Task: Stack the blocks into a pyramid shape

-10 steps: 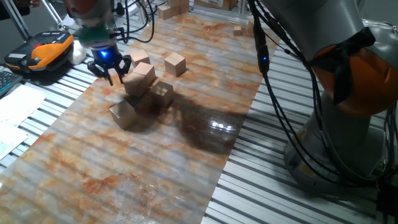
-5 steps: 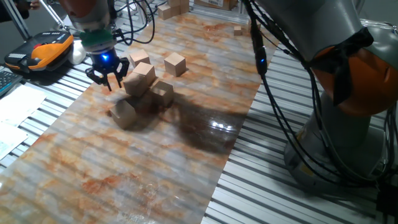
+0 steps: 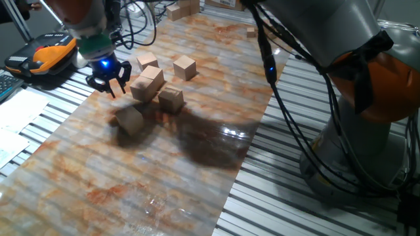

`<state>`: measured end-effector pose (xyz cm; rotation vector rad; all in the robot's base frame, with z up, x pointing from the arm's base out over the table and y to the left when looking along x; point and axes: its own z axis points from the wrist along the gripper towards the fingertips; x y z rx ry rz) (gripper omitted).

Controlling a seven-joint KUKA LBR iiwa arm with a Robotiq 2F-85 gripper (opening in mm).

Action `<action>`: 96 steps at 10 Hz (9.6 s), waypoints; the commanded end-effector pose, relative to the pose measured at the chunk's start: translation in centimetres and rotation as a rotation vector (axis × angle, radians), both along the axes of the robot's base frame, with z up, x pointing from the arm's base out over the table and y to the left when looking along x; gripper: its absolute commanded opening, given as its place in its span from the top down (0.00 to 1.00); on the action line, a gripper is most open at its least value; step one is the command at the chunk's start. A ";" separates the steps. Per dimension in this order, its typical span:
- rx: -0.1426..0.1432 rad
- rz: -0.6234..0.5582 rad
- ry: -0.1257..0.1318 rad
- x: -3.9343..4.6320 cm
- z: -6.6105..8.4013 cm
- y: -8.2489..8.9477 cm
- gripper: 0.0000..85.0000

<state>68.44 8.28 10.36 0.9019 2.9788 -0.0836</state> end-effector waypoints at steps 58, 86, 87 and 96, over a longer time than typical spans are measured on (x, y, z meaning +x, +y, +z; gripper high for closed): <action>0.000 0.291 0.016 -3.83 -2.1 3.3 0.20; -0.035 0.268 0.027 -5.02 -3.3 3.3 0.20; -0.034 0.270 0.026 -4.98 -3.4 3.3 0.20; -0.042 0.267 0.014 -4.93 -4.5 3.5 0.20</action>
